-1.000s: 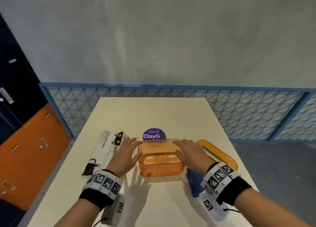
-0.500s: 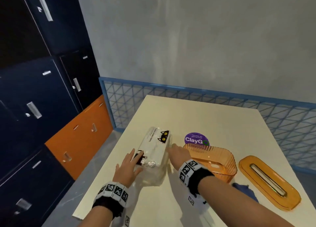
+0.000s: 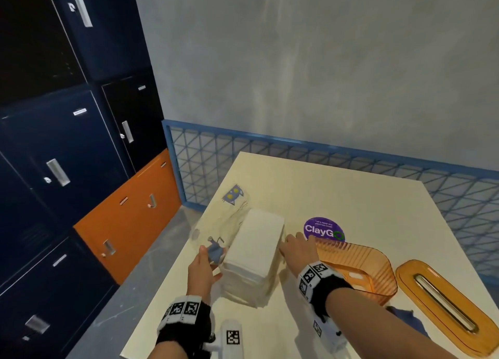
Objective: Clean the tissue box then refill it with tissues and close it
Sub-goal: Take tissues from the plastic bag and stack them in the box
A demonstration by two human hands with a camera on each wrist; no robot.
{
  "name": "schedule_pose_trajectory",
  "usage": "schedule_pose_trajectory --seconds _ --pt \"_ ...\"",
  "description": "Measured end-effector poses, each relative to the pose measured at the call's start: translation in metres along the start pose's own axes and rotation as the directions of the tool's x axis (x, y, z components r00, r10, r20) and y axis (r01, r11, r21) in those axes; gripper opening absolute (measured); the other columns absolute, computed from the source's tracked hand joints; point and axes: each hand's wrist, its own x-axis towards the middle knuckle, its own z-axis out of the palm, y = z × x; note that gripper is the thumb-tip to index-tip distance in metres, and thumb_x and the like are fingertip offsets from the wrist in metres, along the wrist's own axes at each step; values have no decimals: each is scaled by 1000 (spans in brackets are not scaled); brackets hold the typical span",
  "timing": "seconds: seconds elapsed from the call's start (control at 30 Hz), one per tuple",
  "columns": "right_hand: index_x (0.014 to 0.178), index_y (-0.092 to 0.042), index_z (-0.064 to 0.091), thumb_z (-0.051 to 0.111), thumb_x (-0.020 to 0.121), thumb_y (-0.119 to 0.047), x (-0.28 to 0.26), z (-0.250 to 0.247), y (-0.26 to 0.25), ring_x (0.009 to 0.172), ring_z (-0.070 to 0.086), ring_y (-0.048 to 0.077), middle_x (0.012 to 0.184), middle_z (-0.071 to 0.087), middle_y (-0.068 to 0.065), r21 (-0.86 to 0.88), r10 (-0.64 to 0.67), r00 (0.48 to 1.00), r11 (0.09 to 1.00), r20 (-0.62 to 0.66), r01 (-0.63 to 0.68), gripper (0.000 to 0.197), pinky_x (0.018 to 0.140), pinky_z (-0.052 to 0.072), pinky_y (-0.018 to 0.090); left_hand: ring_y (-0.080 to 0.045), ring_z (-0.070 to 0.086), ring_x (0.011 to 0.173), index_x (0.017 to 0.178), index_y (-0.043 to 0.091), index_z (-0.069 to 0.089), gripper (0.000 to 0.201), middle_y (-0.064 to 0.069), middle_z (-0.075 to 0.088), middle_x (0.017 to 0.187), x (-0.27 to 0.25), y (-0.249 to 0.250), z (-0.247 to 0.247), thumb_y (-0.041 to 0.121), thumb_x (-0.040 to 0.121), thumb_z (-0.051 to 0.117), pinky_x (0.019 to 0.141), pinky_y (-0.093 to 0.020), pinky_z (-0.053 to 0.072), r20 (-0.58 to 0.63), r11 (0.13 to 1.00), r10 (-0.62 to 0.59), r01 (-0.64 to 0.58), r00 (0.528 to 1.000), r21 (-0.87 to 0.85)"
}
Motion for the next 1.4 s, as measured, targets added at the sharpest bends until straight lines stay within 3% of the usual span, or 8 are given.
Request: schedule_pose_trajectory --seconds 0.4,0.57,0.77,0.93,1.03,1.13,1.27,1.4 --pt "111 -13 62 46 93 -5 -13 4 -2 122 41 29 116 58 6 -37 -12 999 999 -32 10 26 96 34 46 -24 55 70 124 0 51 33 -14 62 88 42 4 -8 16 99 38 43 -20 38 -174 942 -324 301 930 -145" --pt "113 -12 61 46 93 -6 -18 7 0 124 39 29 120 56 7 -22 -18 999 1000 -37 17 26 99 33 45 -21 44 28 71 -2 45 30 -14 53 40 35 2 -12 -4 97 30 28 -7 31 -98 914 -392 375 915 -156" --pt "115 -11 62 45 94 -8 -24 8 0 129 34 30 125 51 8 -4 -30 999 1000 -42 30 27 103 30 49 -10 34 13 62 5 39 38 -8 38 22 32 -8 -26 4 100 32 26 -3 26 -100 896 -430 410 897 -170" --pt "122 -13 58 48 92 -7 -32 5 3 130 31 30 130 46 7 17 -36 998 999 -48 37 32 102 32 45 -15 42 19 68 -3 48 46 -10 48 29 33 -19 -33 23 103 32 29 -11 36 -153 921 -388 387 909 -39" --pt "126 -23 57 53 89 -7 -37 5 12 133 29 29 139 40 4 114 -40 994 992 -100 52 41 101 34 44 -31 63 67 103 -9 56 40 -21 65 89 28 -13 -40 24 101 32 68 -34 53 -268 922 -192 267 944 280" --pt "131 -30 51 50 91 -9 -43 7 31 134 30 23 142 40 -2 282 23 977 959 -211 39 46 102 37 41 -41 48 118 122 -10 48 32 -28 49 129 17 -3 -40 7 98 36 97 -47 42 -325 760 195 66 925 646" --pt "132 -30 49 53 90 -14 -65 21 77 127 39 21 135 48 -3 397 206 933 915 -295 -77 46 98 44 37 -34 43 119 124 5 51 29 -16 49 129 -21 11 -10 15 98 42 94 -46 39 -136 443 522 -132 842 887" --pt "141 -22 34 45 94 -18 -84 41 119 127 38 25 140 40 5 416 447 888 831 -106 -369 48 98 42 39 -27 47 113 118 13 56 27 -8 54 121 -37 3 40 20 95 47 89 -39 42 296 94 569 -419 767 903"
